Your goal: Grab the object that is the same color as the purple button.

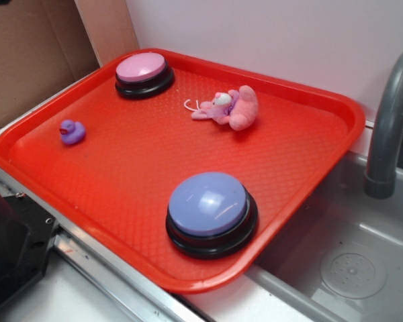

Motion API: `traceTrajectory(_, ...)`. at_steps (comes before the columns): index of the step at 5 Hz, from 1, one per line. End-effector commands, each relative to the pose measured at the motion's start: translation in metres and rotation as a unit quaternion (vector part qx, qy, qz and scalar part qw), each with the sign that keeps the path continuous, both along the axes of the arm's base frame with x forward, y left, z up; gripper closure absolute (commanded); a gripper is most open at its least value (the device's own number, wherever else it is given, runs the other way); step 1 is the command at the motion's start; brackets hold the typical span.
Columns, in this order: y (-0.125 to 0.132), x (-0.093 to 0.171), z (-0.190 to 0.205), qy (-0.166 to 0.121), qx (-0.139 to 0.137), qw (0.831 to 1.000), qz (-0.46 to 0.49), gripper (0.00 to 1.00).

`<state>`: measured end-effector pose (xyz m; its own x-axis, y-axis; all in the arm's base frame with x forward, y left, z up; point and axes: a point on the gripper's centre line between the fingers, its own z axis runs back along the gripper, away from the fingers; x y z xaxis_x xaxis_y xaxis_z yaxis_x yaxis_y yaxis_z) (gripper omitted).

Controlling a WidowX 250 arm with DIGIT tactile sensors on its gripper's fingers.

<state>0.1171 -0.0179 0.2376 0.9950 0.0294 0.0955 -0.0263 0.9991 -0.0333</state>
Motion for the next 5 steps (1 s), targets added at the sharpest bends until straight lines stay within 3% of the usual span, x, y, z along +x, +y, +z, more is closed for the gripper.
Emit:
traceTrajectory(1, 0.000, 0.000, 0.000, 0.000, 0.000, 1.000, 0.000, 0.00)
traceTrajectory(2, 0.036, 0.005, -0.023, 0.008, 0.010, 0.997, 0.073, 0.00)
traceTrajectory(4, 0.101, 0.013, -0.079, 0.027, 0.022, 0.977, 0.212, 0.00)
traceTrajectory(5, 0.120, 0.018, -0.109, 0.040, 0.030, 0.968, 0.246, 0.00)
